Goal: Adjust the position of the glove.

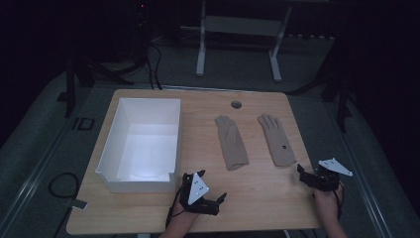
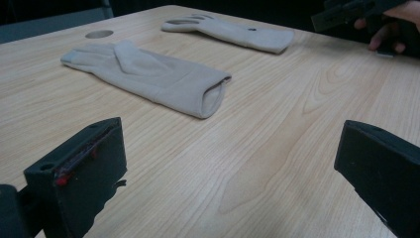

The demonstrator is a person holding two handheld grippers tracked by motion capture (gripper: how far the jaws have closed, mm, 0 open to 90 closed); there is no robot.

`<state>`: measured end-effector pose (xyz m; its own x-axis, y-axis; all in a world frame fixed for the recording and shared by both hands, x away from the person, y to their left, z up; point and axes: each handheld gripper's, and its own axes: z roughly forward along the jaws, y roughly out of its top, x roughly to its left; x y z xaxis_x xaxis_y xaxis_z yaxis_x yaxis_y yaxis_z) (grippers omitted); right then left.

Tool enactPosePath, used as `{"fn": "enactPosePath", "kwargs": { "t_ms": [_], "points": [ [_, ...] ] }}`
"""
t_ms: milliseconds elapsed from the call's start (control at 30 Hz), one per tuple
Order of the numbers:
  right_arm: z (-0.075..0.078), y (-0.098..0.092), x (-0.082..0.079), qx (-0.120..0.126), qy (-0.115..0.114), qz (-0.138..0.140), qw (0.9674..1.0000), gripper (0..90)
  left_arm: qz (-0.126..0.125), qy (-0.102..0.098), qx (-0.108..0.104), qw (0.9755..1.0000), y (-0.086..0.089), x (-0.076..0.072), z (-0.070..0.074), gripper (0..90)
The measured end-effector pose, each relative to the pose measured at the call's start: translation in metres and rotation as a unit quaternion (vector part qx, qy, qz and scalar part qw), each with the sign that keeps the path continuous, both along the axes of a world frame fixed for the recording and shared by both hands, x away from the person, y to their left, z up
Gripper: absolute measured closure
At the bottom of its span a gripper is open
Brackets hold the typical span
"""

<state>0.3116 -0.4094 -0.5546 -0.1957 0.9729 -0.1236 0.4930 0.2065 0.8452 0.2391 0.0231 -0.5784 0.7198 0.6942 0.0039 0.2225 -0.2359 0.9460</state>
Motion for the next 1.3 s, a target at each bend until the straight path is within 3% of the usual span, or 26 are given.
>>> {"fn": "enactPosePath", "kwargs": {
  "t_ms": [167, 300, 400, 600, 700, 1033, 1300],
  "points": [
    [0.001, -0.001, -0.001, 0.007, 0.001, 0.008, 0.9999, 11.1, -0.002, -0.001, -0.007, 1.0000, 0.002, 0.000, 0.000, 0.1],
    [0.008, 0.003, -0.003, -0.009, -0.003, 0.004, 0.9999, 11.3, 0.000, -0.004, -0.011, 0.9999, 0.002, -0.001, 0.000, 0.1],
    [0.018, 0.007, -0.002, -0.004, 0.013, 0.010, 0.9999, 13.8, -0.001, -0.007, -0.011, 0.9999, 0.003, -0.001, 0.000, 0.1],
    [0.043, 0.022, 0.002, 0.004, 0.015, 0.036, 0.9992, 13.6, 0.000, -0.004, -0.014, 0.9999, 0.003, 0.000, 0.000, 0.1],
    [0.057, 0.029, 0.005, 0.036, 0.020, 0.057, 0.9975, 12.8, 0.001, -0.003, -0.014, 0.9999, 0.003, 0.000, 0.000, 0.1],
    [0.097, 0.061, 0.015, 0.034, 0.015, 0.094, 0.9949, 12.5, 0.002, -0.003, -0.016, 0.9999, 0.004, 0.000, 0.000, 0.1],
    [0.112, 0.086, 0.034, 0.028, 0.023, 0.118, 0.9923, 11.9, 0.000, -0.003, -0.015, 0.9999, 0.004, 0.000, 0.000, 0.1]
  ]
}}
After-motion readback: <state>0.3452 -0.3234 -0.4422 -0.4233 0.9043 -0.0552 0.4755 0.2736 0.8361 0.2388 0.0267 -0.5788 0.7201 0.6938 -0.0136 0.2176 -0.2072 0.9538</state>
